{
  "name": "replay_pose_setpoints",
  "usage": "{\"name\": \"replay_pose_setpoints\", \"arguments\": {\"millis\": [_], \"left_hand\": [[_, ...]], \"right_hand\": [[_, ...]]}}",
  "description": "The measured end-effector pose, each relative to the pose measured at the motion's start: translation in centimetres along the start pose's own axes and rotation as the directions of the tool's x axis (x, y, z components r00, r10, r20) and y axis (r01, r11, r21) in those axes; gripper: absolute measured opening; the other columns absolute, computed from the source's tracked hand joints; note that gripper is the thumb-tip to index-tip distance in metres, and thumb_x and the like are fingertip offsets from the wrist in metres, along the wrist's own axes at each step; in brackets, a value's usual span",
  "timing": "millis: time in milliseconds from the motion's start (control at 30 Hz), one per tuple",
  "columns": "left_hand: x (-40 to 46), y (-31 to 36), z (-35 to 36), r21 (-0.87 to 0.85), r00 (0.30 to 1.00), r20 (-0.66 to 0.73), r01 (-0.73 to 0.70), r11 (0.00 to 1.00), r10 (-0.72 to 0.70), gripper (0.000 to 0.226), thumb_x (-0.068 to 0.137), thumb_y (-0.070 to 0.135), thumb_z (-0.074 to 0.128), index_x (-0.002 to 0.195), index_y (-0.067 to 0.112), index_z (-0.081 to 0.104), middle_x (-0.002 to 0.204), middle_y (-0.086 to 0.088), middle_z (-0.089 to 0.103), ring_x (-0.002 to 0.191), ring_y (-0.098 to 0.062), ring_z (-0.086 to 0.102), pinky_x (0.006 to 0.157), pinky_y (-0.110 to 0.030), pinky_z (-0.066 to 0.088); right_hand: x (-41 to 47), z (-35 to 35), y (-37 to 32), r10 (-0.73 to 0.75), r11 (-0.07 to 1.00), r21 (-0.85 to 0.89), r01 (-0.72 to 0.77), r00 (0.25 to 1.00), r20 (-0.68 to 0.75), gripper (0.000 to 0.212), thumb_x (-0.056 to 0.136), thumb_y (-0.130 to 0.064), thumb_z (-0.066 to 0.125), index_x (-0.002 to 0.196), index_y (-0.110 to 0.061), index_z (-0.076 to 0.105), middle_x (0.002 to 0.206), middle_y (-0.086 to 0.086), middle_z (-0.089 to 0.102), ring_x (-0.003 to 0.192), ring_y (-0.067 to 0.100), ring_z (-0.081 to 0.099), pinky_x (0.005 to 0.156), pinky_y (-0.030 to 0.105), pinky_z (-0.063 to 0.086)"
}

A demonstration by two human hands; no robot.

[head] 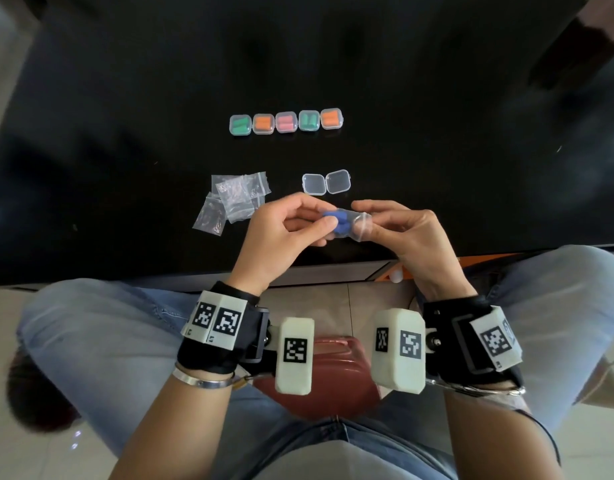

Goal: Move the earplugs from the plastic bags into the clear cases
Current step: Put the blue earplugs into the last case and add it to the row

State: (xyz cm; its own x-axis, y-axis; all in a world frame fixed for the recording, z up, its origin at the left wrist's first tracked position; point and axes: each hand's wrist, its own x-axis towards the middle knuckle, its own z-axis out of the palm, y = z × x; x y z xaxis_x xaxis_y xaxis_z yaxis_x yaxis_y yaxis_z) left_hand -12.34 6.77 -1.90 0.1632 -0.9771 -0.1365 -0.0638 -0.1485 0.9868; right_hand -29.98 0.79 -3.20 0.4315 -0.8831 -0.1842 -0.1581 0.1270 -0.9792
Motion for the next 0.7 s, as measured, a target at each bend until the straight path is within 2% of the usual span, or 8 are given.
{"name": "replay_pose_setpoints", "arguments": {"millis": [100, 233, 400, 500, 567, 700], "left_hand": [[-0.1, 0.1, 0.4, -0.004, 1.000, -0.011, -0.023, 1.000, 0.023, 0.011, 0.081, 0.006, 0.068, 0.090, 0.012, 0.068, 0.084, -0.005, 0.072, 0.073, -0.014, 0.071, 0.063, -0.019, 0.055], [-0.1, 0.5, 0.4, 0.029, 0.999, 0.053, 0.006, 1.000, -0.007, 0.012, 0.082, 0.006, 0.068, 0.093, 0.011, 0.069, 0.084, -0.004, 0.073, 0.072, -0.013, 0.071, 0.061, -0.017, 0.054], [0.3, 0.9, -0.1, 0.128, 0.996, 0.084, 0.025, 0.991, -0.036, 0.013, 0.083, 0.011, 0.068, 0.097, 0.011, 0.070, 0.082, -0.006, 0.073, 0.067, -0.008, 0.068, 0.058, -0.015, 0.051], [0.4, 1.1, 0.0, 0.235, 0.999, 0.049, -0.021, 0.972, 0.010, 0.013, 0.083, 0.014, 0.069, 0.094, 0.011, 0.072, 0.082, -0.007, 0.073, 0.067, -0.010, 0.068, 0.057, -0.015, 0.052], [0.5, 0.9, 0.1, 0.296, 0.998, 0.030, -0.053, 0.954, 0.046, 0.009, 0.082, 0.013, 0.069, 0.091, 0.013, 0.072, 0.080, -0.003, 0.072, 0.065, -0.006, 0.066, 0.060, -0.015, 0.053], [0.3, 0.6, 0.2, 0.318, 0.996, 0.050, -0.086, 0.944, 0.073, 0.012, 0.082, 0.011, 0.068, 0.092, 0.017, 0.071, 0.080, 0.004, 0.069, 0.066, -0.002, 0.065, 0.065, -0.014, 0.052]], "right_hand": [[0.0, 0.1, 0.0, -0.006, 1.000, -0.014, 0.006, 1.000, -0.007, 0.007, 0.079, -0.011, 0.071, 0.085, -0.008, 0.074, 0.112, -0.007, 0.066, 0.105, 0.002, 0.063, 0.085, 0.014, 0.050], [-0.4, 0.1, 0.0, -0.003, 1.000, -0.021, 0.002, 0.999, -0.035, 0.007, 0.078, -0.018, 0.071, 0.084, -0.019, 0.075, 0.116, -0.017, 0.062, 0.112, -0.008, 0.055, 0.091, 0.014, 0.046], [-0.7, 0.7, -0.2, -0.025, 0.998, -0.065, 0.021, 0.998, -0.063, 0.010, 0.078, -0.023, 0.071, 0.087, -0.025, 0.074, 0.135, -0.009, 0.053, 0.122, 0.002, 0.049, 0.096, 0.019, 0.045], [-0.4, 1.1, -0.1, -0.042, 0.995, -0.097, 0.037, 0.998, -0.050, 0.009, 0.080, -0.019, 0.070, 0.087, -0.025, 0.073, 0.127, -0.015, 0.056, 0.119, 0.000, 0.051, 0.098, 0.021, 0.044], [-0.2, 1.5, 0.2, -0.058, 0.994, -0.092, 0.051, 0.996, -0.072, 0.009, 0.081, -0.014, 0.070, 0.085, -0.021, 0.074, 0.118, -0.014, 0.061, 0.112, -0.001, 0.057, 0.095, 0.023, 0.047], [-0.4, 1.6, 0.5, -0.017, 0.996, 0.082, 0.024, 0.997, -0.079, 0.006, 0.082, -0.007, 0.067, 0.081, -0.009, 0.073, 0.108, -0.003, 0.065, 0.097, 0.000, 0.063, 0.084, 0.020, 0.052]]}}
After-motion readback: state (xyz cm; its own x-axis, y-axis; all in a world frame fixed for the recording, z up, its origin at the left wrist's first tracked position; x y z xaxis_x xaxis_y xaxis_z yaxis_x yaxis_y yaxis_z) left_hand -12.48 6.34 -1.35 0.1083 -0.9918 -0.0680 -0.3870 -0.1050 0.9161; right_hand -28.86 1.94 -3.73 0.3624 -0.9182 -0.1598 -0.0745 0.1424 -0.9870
